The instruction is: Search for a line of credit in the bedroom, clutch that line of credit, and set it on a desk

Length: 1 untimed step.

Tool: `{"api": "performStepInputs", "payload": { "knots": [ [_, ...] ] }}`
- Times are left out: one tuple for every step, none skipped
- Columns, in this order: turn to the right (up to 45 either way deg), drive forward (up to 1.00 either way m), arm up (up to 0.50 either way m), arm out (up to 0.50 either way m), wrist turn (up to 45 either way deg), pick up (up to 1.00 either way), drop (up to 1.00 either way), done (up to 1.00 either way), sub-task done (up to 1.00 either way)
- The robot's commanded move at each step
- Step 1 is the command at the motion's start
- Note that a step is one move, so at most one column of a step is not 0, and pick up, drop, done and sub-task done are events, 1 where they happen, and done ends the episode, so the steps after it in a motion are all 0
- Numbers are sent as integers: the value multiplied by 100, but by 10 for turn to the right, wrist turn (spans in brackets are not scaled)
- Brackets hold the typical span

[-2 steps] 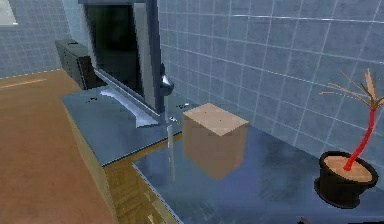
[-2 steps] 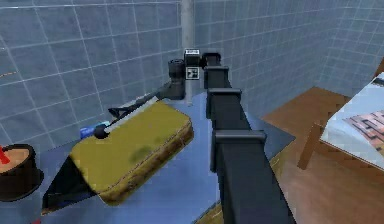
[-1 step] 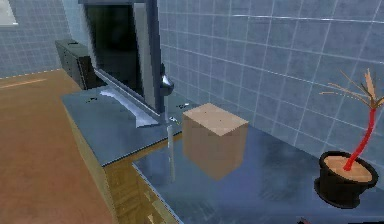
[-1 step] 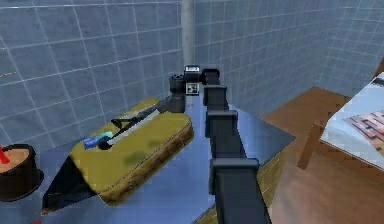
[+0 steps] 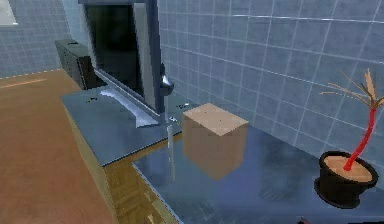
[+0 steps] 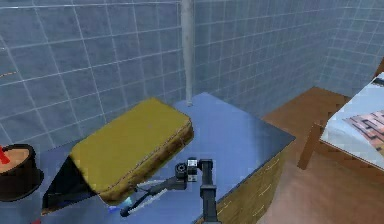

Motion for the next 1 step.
{"api": "performStepInputs", "payload": {
  "knots": [
    [0,0,0,0,0,0,100,0,0]
  ]
}}
